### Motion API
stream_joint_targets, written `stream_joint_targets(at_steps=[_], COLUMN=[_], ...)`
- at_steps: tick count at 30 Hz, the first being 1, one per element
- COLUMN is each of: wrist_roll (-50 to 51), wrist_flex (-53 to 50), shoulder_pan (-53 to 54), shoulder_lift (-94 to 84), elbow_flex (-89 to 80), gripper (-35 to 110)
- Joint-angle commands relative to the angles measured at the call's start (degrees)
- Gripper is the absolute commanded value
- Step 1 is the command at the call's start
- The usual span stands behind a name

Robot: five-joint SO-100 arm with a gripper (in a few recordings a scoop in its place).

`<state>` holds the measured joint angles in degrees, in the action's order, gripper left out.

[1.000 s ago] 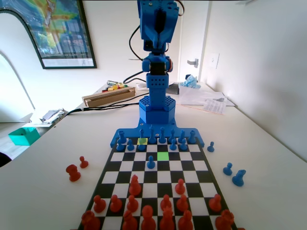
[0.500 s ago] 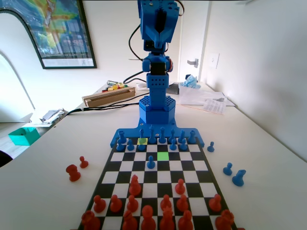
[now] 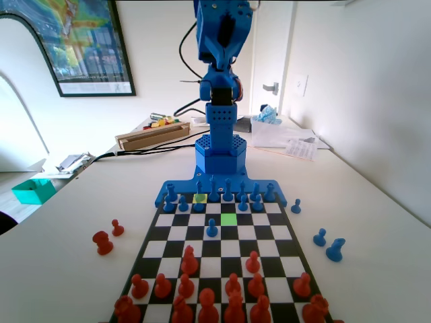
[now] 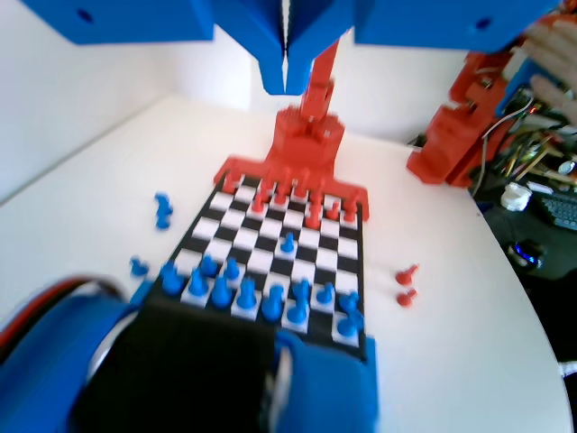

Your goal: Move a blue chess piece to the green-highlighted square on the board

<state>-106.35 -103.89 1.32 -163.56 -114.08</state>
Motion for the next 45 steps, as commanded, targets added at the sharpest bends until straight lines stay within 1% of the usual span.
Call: stream_joint_targets(at_steps=[1,10,12,21,25,32,37,45], wrist_roll=[-6.8,-29.6,-33.9,-42.9,-44.8,-41.8,-38.0,-32.9], wrist_flex=[-2.2,-1.8,-0.3,7.4,8.3,12.3,17.1,29.1], shoulder_pan=[2.2,12.5,15.0,20.8,22.3,21.7,19.5,15.8], shoulder_lift=[5.1,16.3,19.2,33.8,39.0,48.8,54.6,57.7], elbow_flex=[6.5,6.0,5.5,6.3,5.4,2.3,-0.9,-9.1], gripper=[1,1,1,1,1,1,3,6])
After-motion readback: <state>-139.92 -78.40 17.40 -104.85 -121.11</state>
